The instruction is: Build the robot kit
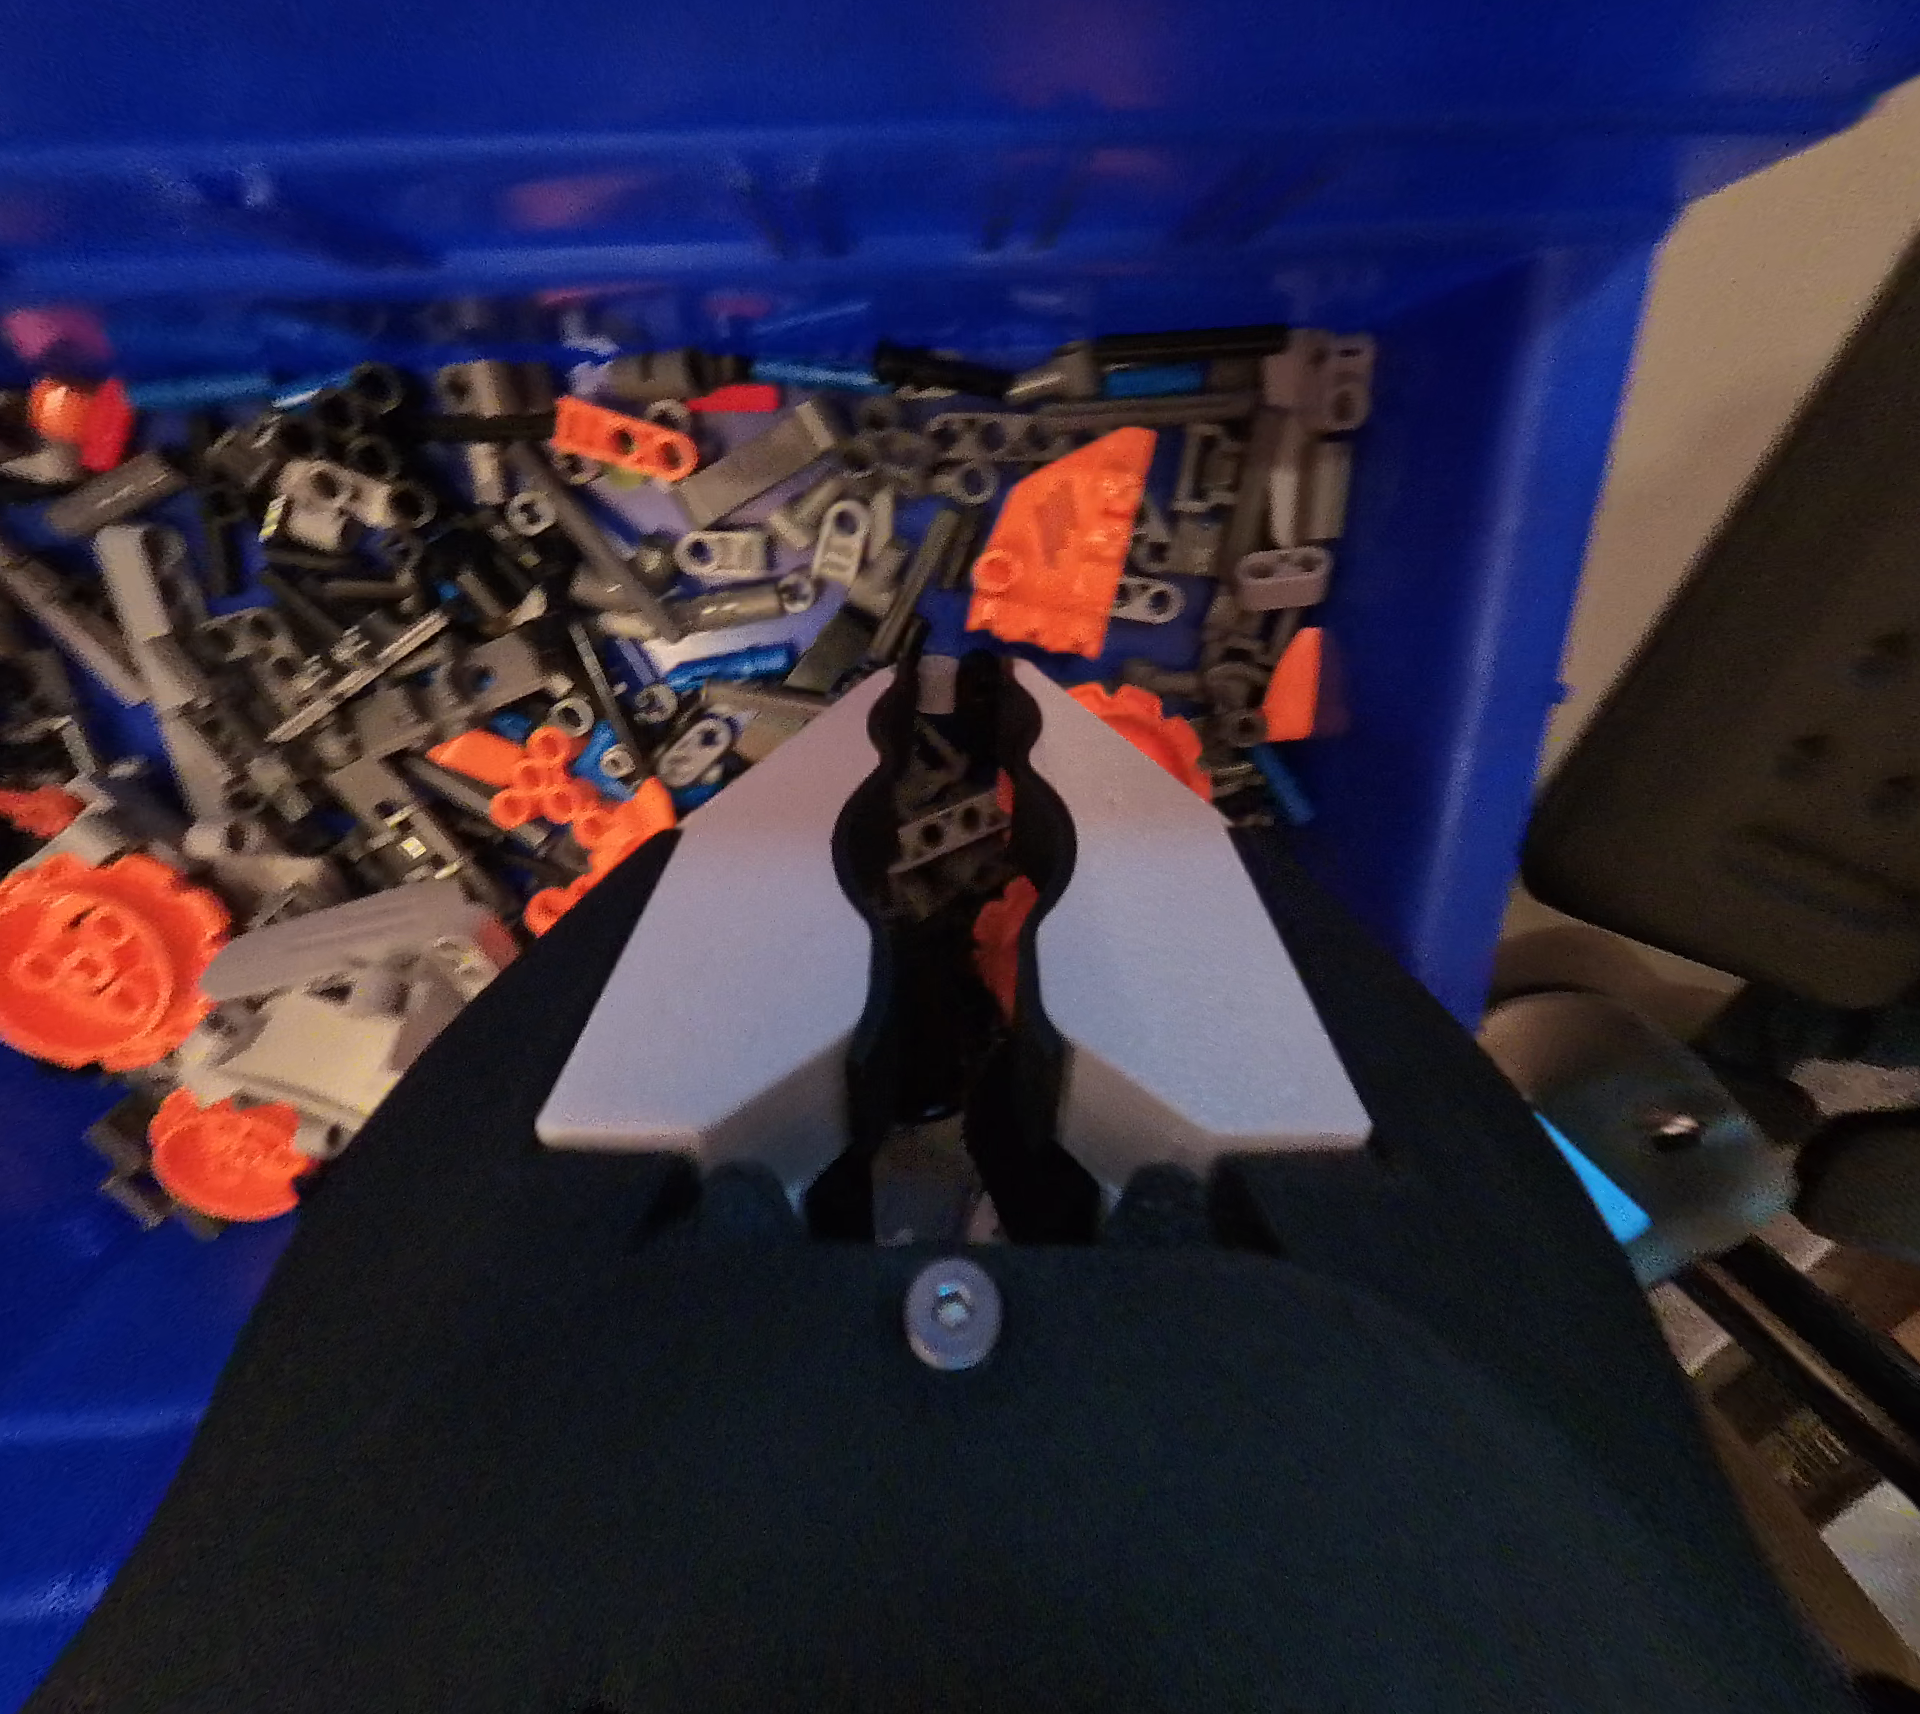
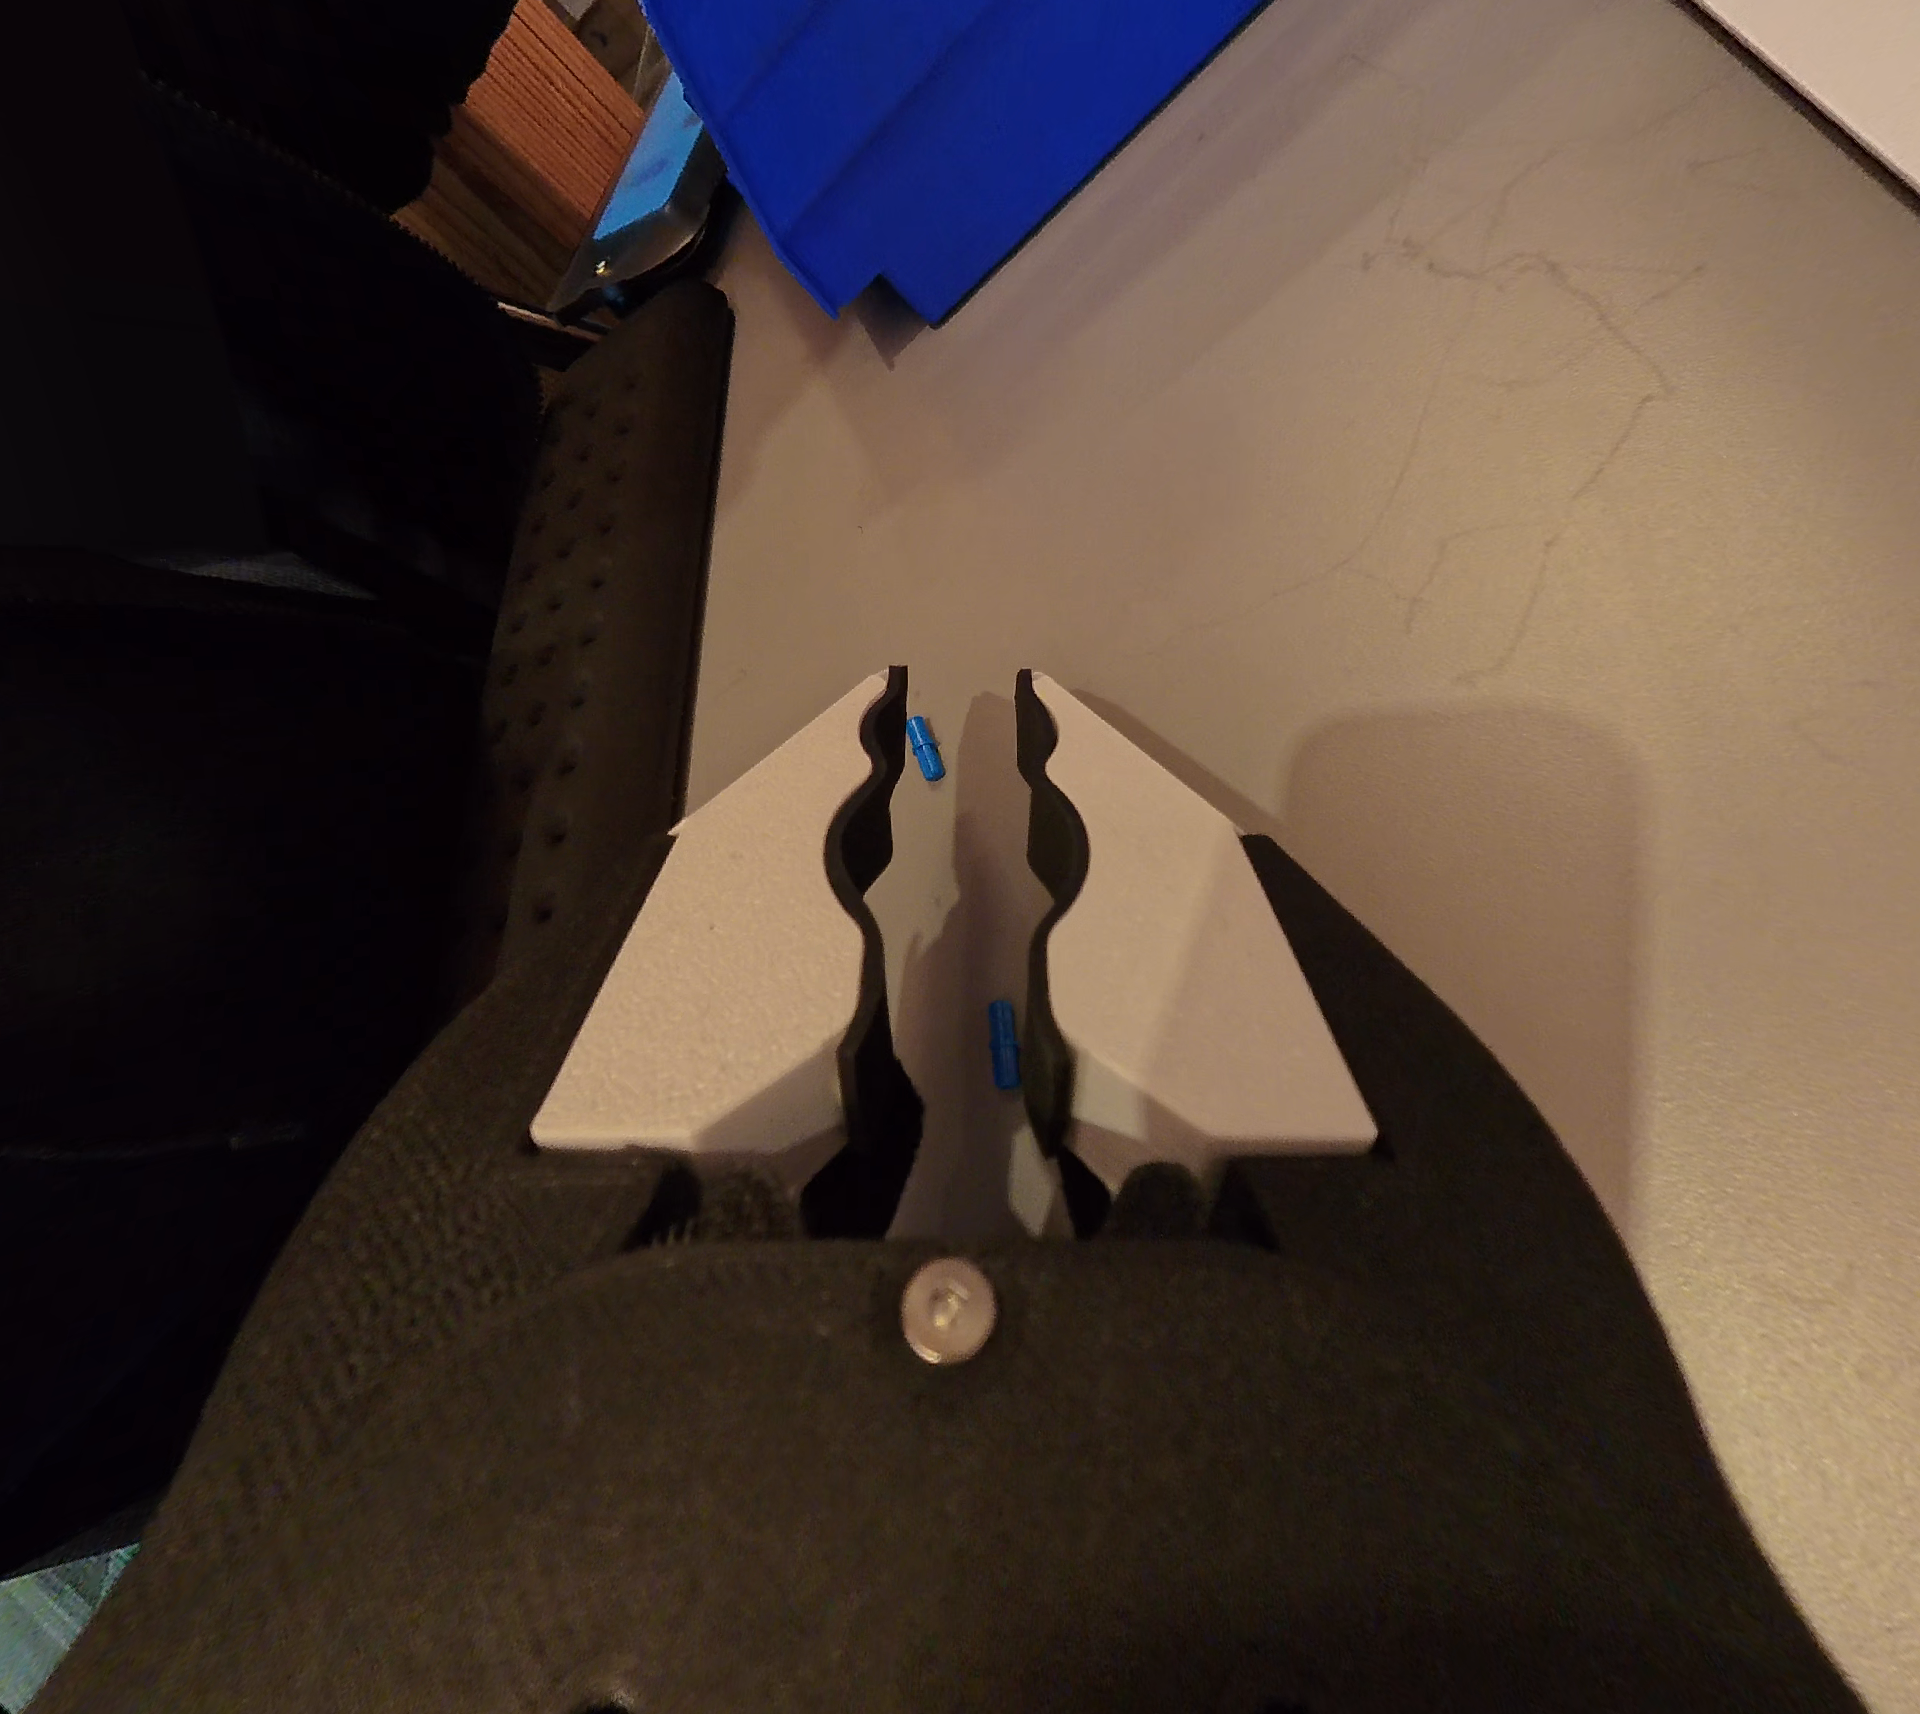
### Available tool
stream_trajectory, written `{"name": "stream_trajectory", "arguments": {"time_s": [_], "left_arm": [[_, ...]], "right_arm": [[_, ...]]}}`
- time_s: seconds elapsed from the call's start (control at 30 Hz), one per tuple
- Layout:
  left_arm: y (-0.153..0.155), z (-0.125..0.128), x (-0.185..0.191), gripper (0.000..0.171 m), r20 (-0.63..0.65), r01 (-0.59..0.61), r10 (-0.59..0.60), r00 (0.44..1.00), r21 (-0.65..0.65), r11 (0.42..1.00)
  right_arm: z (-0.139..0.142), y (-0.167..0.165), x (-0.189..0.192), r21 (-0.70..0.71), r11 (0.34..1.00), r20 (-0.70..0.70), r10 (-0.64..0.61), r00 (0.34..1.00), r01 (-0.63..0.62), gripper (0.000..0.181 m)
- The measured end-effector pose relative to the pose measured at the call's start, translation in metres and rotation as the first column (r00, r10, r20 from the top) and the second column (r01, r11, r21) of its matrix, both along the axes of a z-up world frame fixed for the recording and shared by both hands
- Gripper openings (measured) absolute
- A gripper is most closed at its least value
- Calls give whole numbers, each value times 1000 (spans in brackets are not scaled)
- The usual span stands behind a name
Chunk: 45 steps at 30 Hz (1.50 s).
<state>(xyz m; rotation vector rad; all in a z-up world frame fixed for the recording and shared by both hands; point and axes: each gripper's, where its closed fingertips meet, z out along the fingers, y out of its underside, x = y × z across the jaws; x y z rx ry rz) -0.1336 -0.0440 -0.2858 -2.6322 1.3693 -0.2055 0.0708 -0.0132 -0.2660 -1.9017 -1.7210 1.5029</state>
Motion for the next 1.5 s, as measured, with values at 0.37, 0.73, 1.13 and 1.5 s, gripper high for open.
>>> {"name": "stream_trajectory", "arguments": {"time_s": [0.37,0.73,1.13,1.5], "left_arm": [[-5,3,21,32,80,39,-38,996,-19,999],[4,3,6,23,23,7,-7,1000,18,1000],[-11,-2,40,25,83,109,-107,991,-19,994],[-16,8,49,51,180,81,-67,981,-73,994]], "right_arm": [[0,0,0,-1,1000,2,0,1000,0,19],[0,0,0,-1,1000,1,0,1000,0,19],[-1,-1,0,-2,1000,2,2,1000,-2,19],[-1,-1,0,-3,1000,1,2,1000,-2,19]]}}
